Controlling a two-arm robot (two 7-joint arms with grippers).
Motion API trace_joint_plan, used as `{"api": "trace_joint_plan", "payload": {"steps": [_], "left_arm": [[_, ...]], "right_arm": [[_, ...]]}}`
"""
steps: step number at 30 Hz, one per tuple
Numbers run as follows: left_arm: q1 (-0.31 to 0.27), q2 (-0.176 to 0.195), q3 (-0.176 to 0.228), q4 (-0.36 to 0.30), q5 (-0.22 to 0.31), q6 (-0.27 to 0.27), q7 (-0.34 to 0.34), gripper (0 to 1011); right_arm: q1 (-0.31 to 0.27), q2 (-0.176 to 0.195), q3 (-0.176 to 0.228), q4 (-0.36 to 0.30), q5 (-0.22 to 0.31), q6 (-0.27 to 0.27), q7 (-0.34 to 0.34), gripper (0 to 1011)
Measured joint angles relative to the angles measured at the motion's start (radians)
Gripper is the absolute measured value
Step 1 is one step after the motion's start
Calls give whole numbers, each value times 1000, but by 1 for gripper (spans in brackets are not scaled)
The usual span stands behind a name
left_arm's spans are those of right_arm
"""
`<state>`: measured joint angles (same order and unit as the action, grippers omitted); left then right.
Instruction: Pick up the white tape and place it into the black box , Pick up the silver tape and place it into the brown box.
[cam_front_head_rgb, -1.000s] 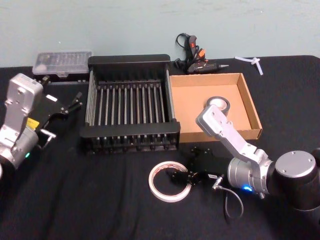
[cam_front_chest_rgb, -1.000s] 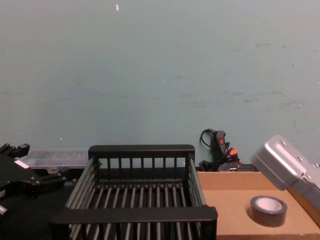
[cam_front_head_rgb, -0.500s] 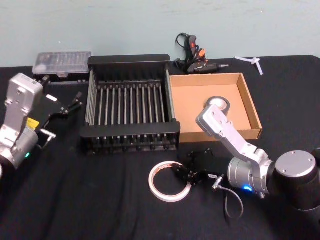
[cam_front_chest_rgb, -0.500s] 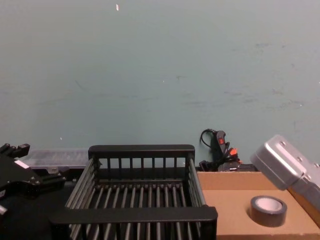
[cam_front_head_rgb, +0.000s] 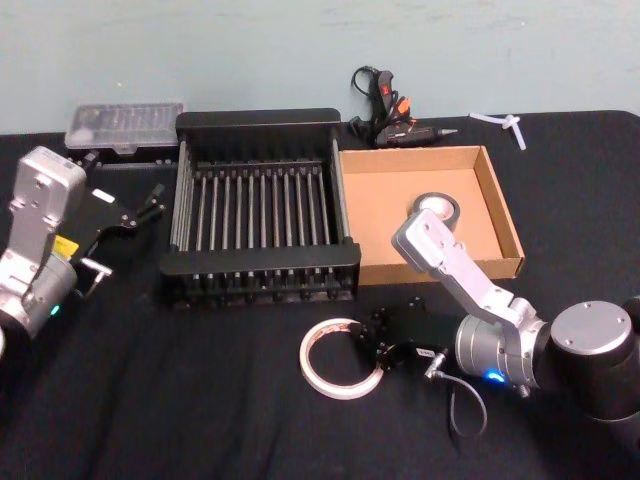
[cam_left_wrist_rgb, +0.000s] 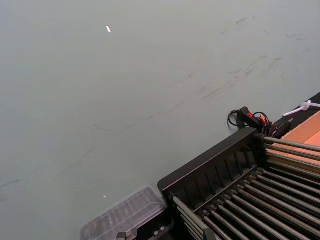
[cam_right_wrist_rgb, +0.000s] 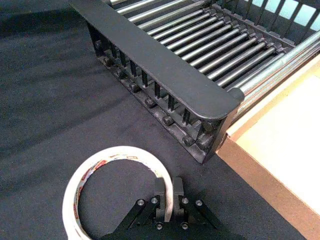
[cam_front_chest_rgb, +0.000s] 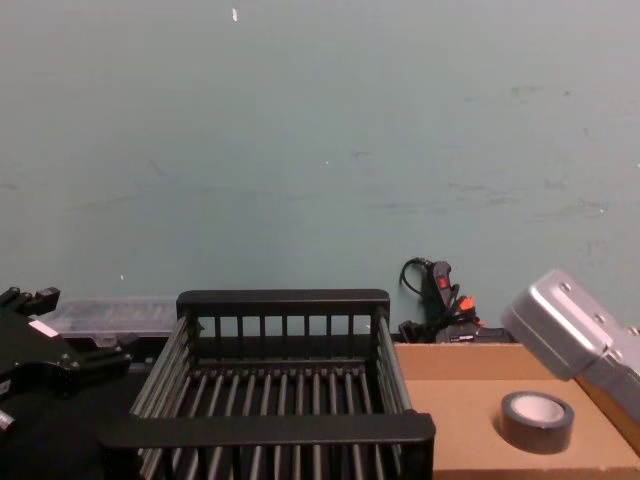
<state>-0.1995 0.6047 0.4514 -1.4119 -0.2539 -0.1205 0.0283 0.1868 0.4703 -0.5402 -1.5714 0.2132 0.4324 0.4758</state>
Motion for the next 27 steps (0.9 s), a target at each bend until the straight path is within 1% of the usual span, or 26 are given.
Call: {"api": "trace_joint_plan", "payload": {"steps": [7, 16, 23, 27], "left_arm": [[0, 0, 0, 0, 0, 0, 0, 1002], [0, 0, 0, 0, 0, 0, 0, 1002], [0, 0, 0, 0, 0, 0, 0, 1002], [0, 0, 0, 0, 0, 0, 0, 1001]], "right_arm": [[0, 0, 3, 0, 8, -1, 7, 98], [-4, 13, 14, -30, 26, -7, 12, 98], [-10, 33, 23, -80, 39, -7, 13, 98], [-16, 47, 33, -121, 54, -2, 14, 98]]}}
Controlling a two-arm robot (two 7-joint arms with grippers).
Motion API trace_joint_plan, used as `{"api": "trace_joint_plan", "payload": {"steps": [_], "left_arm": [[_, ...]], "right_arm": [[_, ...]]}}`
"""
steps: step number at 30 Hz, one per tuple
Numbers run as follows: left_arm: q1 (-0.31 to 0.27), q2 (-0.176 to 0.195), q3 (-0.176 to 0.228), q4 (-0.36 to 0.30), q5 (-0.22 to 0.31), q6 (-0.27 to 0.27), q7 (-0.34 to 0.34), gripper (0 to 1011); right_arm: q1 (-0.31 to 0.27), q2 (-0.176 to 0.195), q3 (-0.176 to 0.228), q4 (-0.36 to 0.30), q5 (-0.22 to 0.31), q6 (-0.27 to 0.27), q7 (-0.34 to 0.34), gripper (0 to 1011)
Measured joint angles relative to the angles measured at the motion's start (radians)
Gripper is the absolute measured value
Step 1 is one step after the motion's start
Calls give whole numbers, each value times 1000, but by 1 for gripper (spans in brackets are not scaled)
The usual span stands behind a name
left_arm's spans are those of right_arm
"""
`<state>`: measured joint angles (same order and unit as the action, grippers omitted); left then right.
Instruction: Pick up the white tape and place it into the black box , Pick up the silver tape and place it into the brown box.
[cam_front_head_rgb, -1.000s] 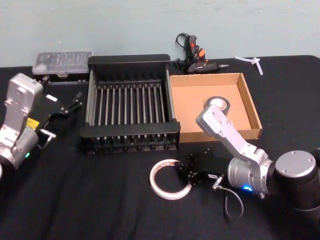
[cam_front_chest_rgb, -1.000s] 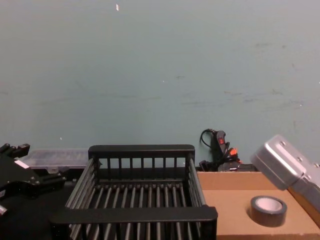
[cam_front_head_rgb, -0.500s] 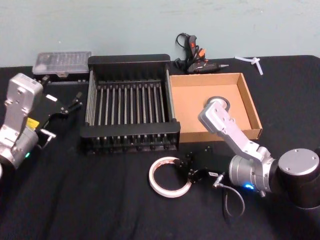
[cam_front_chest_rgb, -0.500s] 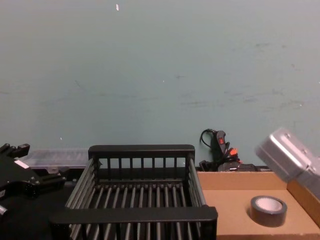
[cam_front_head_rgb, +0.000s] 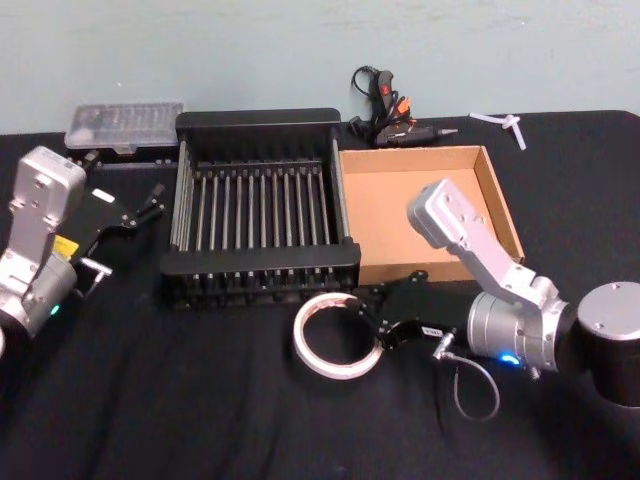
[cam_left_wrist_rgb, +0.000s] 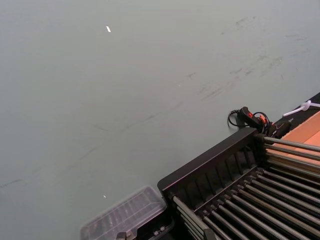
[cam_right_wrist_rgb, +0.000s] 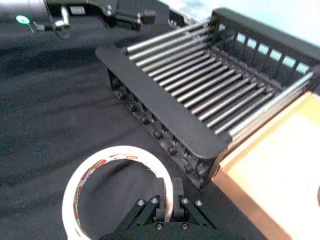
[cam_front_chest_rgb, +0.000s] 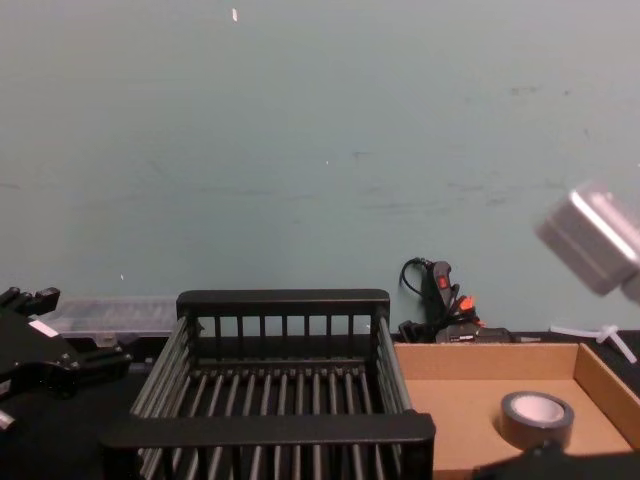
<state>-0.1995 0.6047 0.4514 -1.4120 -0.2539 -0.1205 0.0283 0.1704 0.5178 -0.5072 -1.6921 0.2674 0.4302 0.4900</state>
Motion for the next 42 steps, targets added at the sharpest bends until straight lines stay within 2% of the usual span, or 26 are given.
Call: {"api": "trace_joint_plan", "payload": {"steps": [13, 21, 28, 34, 42], "left_arm": [[0, 0, 0, 0, 0, 0, 0, 1001], [0, 0, 0, 0, 0, 0, 0, 1001], [0, 0, 0, 0, 0, 0, 0, 1001], [0, 0, 0, 0, 0, 0, 0, 1001], [0, 0, 0, 0, 0, 0, 0, 1002]], "right_arm": [[-6, 29, 28, -100, 34, -21, -16, 98], [30, 13, 29, -93, 37, -45, -33, 98], [101, -30, 20, -28, 20, -73, -51, 98], [173, -77, 7, 56, -14, -105, -63, 98], [269, -153, -11, 203, -40, -140, -60, 98]]}}
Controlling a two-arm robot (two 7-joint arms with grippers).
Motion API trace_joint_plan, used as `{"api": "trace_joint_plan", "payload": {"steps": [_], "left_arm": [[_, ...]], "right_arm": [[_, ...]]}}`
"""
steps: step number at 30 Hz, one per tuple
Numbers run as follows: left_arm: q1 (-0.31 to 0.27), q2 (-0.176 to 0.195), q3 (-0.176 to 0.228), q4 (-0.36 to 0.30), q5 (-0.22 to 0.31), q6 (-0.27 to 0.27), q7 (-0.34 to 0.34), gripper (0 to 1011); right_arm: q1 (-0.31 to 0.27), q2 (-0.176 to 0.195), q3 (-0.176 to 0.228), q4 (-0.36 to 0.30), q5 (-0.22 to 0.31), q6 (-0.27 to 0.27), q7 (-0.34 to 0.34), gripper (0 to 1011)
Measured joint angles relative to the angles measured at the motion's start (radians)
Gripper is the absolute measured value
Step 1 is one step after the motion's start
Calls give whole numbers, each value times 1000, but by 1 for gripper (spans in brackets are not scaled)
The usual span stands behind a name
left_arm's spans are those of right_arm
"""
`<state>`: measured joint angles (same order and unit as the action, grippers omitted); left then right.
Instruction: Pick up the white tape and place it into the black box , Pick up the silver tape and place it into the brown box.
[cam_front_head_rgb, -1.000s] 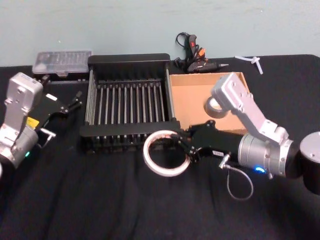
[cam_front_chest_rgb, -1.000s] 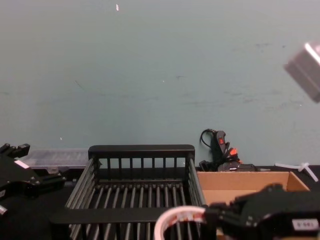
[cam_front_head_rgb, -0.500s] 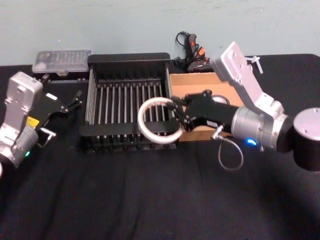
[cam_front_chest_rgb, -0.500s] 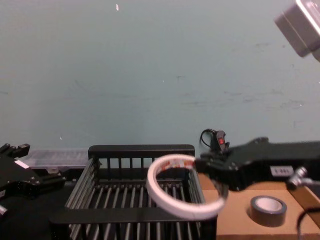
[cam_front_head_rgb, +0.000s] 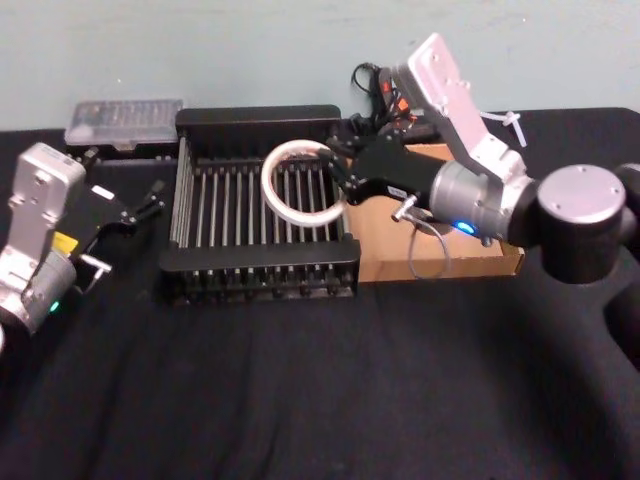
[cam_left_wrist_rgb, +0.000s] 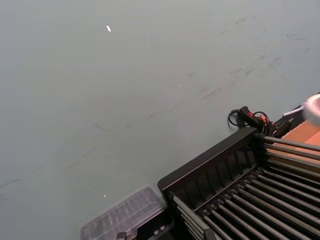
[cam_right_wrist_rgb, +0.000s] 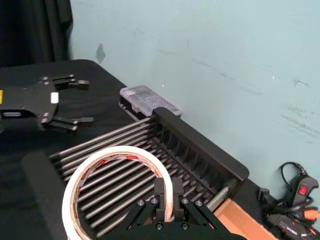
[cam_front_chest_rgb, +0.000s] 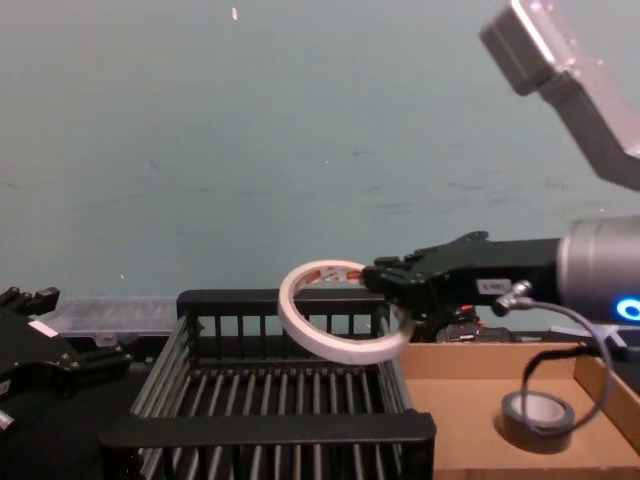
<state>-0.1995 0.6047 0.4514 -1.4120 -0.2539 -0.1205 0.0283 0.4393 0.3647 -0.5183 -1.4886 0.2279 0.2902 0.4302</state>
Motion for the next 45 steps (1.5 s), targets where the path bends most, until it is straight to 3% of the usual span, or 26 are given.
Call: {"api": "trace_joint_plan", "payload": {"steps": [12, 21, 29, 43, 45], "left_arm": [[0, 0, 0, 0, 0, 0, 0, 1000], [0, 0, 0, 0, 0, 0, 0, 1002], [0, 0, 0, 0, 0, 0, 0, 1002], [0, 0, 0, 0, 0, 0, 0, 1002], [0, 0, 0, 0, 0, 0, 0, 1001]], "right_arm": [[127, -113, -29, 262, -43, -45, 6, 98], [174, -172, -41, 394, -65, -77, 17, 98], [187, -196, -40, 446, -81, -88, 18, 98], [188, -199, -38, 451, -86, -89, 15, 98], [188, -199, -38, 451, -86, -89, 16, 133]]}}
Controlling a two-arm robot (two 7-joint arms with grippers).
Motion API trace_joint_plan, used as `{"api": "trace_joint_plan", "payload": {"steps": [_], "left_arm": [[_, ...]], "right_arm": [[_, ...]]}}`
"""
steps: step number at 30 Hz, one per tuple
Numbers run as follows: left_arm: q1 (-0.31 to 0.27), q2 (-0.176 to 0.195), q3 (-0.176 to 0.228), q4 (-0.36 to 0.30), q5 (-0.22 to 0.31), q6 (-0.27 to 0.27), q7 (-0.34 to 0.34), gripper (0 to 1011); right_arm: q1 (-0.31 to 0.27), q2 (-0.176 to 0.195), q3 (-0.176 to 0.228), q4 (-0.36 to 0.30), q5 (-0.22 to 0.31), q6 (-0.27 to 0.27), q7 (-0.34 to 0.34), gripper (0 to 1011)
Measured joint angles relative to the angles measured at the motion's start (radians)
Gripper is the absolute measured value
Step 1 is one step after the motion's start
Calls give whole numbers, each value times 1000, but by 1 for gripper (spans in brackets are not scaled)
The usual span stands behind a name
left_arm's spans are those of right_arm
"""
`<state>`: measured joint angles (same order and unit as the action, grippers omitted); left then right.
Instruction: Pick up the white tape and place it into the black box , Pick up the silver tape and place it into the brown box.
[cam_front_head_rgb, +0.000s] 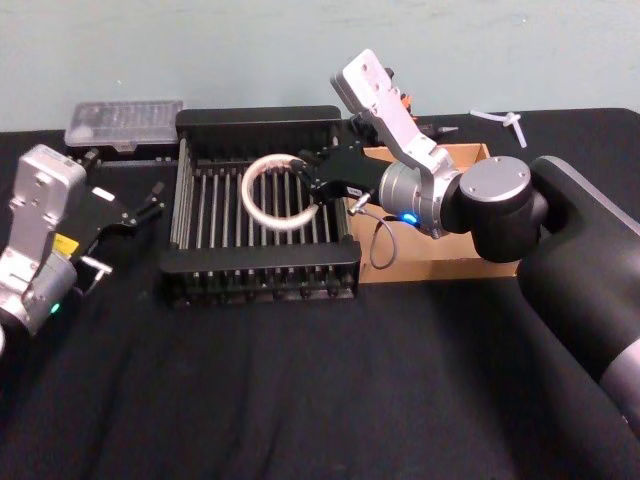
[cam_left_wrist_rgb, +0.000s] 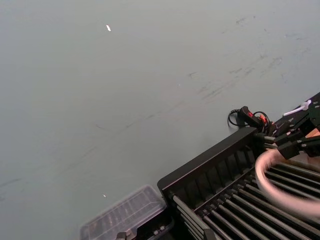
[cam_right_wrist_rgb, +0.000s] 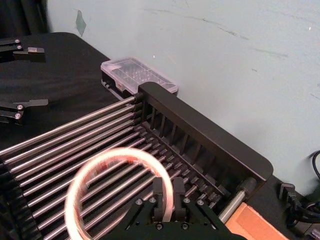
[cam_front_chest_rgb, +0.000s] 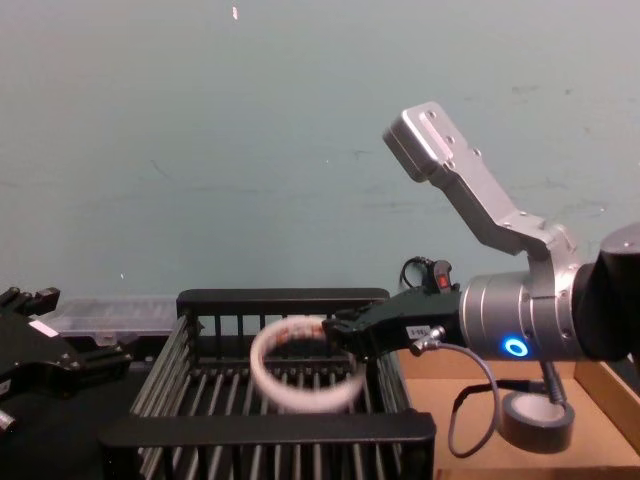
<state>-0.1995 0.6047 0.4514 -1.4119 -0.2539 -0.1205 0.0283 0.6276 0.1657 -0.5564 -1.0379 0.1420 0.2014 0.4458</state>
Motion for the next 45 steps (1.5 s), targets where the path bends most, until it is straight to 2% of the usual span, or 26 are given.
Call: {"api": "trace_joint_plan", "payload": {"steps": [7, 8, 10, 11, 13, 14, 18, 19, 28, 30, 37, 42, 45], "left_arm": [[0, 0, 0, 0, 0, 0, 0, 1001], [0, 0, 0, 0, 0, 0, 0, 1001], [0, 0, 0, 0, 0, 0, 0, 1002], [0, 0, 0, 0, 0, 0, 0, 1002], [0, 0, 0, 0, 0, 0, 0, 1002], [0, 0, 0, 0, 0, 0, 0, 1002], [0, 0, 0, 0, 0, 0, 0, 1002], [0, 0, 0, 0, 0, 0, 0, 1001], [0, 0, 0, 0, 0, 0, 0, 1001], [0, 0, 0, 0, 0, 0, 0, 1001], [0, 0, 0, 0, 0, 0, 0, 1001], [0, 0, 0, 0, 0, 0, 0, 1002], [0, 0, 0, 0, 0, 0, 0, 1001]], "right_arm": [[0, 0, 0, 0, 1, 0, 0, 319], [0, 1, 0, -1, 2, 0, 0, 372], [0, 1, 0, -1, 2, 0, 0, 417], [-1, 1, 0, -1, 2, 0, 0, 481], [-1, 1, 0, -1, 2, 0, 1, 516], [-1, 1, 0, -1, 2, 0, 1, 574], [-1, 1, 0, -2, 3, 0, 1, 660], [-1, 1, 0, -2, 3, 0, 1, 739], [-2, 1, 2, -4, 4, 1, 3, 965], [-5, 2, 6, -12, 5, 2, 4, 1002], [-41, 25, 28, -88, 12, 13, -2, 1002], [-91, 61, 51, -186, 16, 32, -19, 1002], [-137, 90, 74, -267, 21, 49, -38, 1002]]}}
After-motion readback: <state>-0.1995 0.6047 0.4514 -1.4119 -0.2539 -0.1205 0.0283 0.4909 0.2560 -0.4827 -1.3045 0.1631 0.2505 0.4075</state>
